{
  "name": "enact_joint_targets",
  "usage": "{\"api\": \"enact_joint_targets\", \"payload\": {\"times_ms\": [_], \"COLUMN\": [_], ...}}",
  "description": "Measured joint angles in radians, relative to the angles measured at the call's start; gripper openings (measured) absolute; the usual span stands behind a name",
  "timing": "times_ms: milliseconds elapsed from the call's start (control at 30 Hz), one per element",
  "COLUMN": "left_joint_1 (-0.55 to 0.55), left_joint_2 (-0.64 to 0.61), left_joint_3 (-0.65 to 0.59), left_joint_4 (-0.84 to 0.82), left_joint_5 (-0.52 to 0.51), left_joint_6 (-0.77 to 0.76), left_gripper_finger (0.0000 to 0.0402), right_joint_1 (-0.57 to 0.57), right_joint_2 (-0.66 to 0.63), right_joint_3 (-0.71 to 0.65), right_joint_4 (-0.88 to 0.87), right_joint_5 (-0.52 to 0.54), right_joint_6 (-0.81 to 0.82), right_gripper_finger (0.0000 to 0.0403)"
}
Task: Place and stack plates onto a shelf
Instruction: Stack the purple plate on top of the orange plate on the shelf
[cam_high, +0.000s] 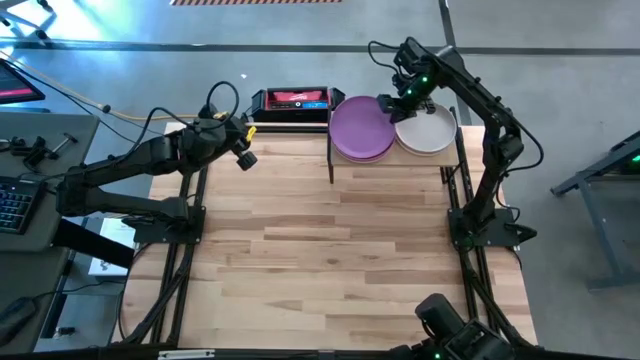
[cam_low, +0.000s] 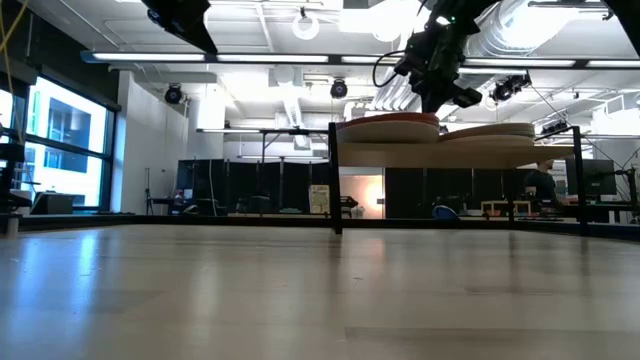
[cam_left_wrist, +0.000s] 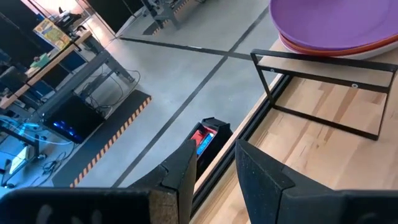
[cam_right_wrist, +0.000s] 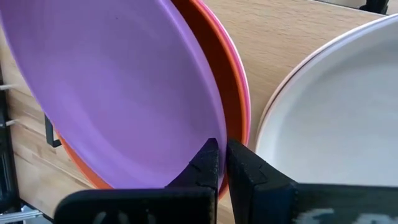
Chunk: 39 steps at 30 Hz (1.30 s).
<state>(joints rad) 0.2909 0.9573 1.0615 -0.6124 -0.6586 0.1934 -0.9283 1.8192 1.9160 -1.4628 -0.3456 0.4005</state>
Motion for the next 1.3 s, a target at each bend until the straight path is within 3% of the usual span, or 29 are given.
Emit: {"api": "enact_joint_targets", "payload": {"times_ms": [1300], "left_joint_1": [0.0], "left_joint_2": [0.0], "left_joint_3": [0.0], "left_joint_4": [0.001], "left_joint_5": [0.0], "left_joint_6": [0.001], "left_gripper_finger": [0.0104], "right_joint_1": [-0.001], "right_joint_2": [0.044], "right_joint_3": [0.0], "right_joint_4": [-0.038], "right_joint_5": [-0.002], "right_joint_6": [-0.007], "right_gripper_finger": [0.0001]}}
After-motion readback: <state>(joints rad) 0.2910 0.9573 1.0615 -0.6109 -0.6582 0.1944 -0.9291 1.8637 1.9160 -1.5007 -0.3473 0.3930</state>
